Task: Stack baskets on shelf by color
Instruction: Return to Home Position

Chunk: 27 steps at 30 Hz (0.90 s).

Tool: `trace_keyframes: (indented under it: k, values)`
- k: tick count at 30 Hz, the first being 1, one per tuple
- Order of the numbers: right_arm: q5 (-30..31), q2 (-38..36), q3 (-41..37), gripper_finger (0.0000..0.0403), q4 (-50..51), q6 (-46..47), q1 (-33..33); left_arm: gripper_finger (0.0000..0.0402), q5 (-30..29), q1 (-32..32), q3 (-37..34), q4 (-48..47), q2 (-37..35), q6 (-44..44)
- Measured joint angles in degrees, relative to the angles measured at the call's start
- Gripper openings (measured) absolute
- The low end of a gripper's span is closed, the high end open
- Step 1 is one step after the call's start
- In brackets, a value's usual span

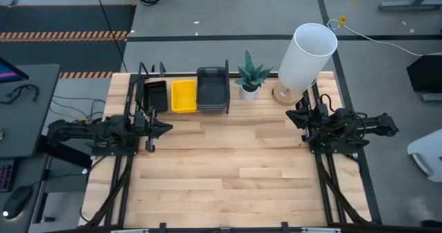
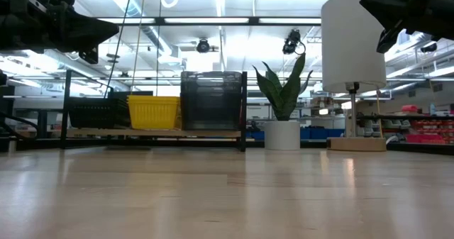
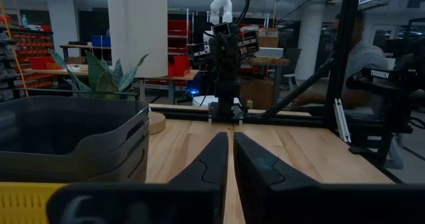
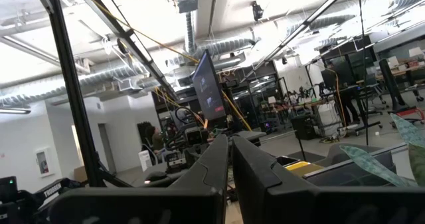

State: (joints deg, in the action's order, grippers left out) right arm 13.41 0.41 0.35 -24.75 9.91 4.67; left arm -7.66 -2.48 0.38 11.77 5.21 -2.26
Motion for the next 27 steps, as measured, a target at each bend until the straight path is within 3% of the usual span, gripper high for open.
trace_keyframes:
  k: [27]
  values:
    - [0.0, 0.0, 0.0, 0.0027, 0.0, 0.0, 0.0, 0.003, 0.0, 0.0, 0.0, 0.0, 0.0, 0.0]
